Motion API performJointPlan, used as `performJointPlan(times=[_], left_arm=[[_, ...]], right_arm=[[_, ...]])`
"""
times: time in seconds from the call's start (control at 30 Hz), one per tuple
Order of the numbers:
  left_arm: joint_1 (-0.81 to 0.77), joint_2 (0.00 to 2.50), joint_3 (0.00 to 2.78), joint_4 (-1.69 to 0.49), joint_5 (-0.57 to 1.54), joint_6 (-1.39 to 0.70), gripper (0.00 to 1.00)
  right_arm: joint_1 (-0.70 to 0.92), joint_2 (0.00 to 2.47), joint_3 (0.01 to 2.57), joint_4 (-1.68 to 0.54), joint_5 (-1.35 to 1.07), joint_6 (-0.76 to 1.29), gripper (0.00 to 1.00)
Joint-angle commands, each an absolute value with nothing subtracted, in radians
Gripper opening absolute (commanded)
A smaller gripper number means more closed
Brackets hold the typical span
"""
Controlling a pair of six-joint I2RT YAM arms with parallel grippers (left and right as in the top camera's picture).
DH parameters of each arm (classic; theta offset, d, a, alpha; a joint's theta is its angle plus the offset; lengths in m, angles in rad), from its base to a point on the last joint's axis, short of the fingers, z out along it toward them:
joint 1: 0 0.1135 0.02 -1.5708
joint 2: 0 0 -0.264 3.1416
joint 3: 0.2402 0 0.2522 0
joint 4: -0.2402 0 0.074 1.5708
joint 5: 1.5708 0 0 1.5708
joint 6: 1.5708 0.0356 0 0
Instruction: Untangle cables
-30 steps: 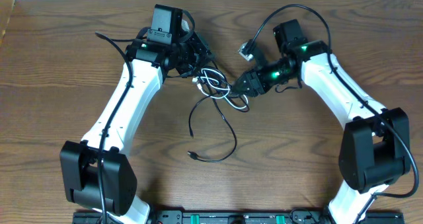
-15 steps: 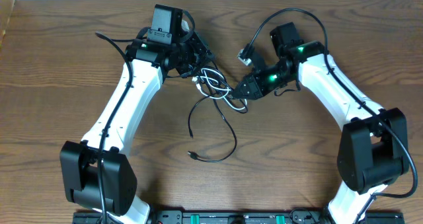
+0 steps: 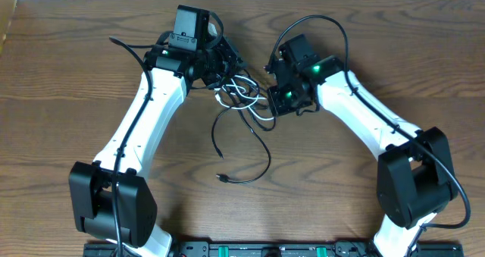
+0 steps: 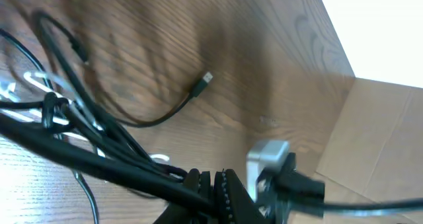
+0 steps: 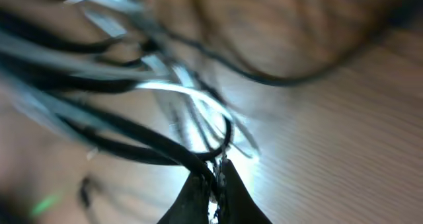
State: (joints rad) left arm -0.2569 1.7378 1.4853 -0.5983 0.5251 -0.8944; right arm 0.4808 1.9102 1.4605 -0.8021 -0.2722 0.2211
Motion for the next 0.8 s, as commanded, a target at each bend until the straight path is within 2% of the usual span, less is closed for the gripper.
performJointPlan(times=[0.0,0.3,0.4,0.73,0.77], left_arm=[[-0.252,1.736,1.492,-0.614,0.495,-0.902,0.08],[-0.252,1.736,1.492,-0.749,0.210,-0.895,0.08],[-0.252,1.737,1.492,-0.778,0.176,-0.894,0.13],[-0.252,1.738,1.492,-0.785,0.137,-0.884,0.17],[-0.252,1.738,1.492,-0.785,0.137,-0.884,0.22]], right_arm=[[0.469,1.871,1.473,-0.801,-0.050,0.363,0.01],[0.304,1.605,1.473,-0.812,-0.009,0.366,0.01],[0.224,1.525,1.473,-0.834,-0.019,0.361,0.01],[-0.064,1.387,1.473,-0.898,-0.284,0.289,0.01],[-0.086,1.388,1.473,-0.904,-0.316,0.274,0.01]])
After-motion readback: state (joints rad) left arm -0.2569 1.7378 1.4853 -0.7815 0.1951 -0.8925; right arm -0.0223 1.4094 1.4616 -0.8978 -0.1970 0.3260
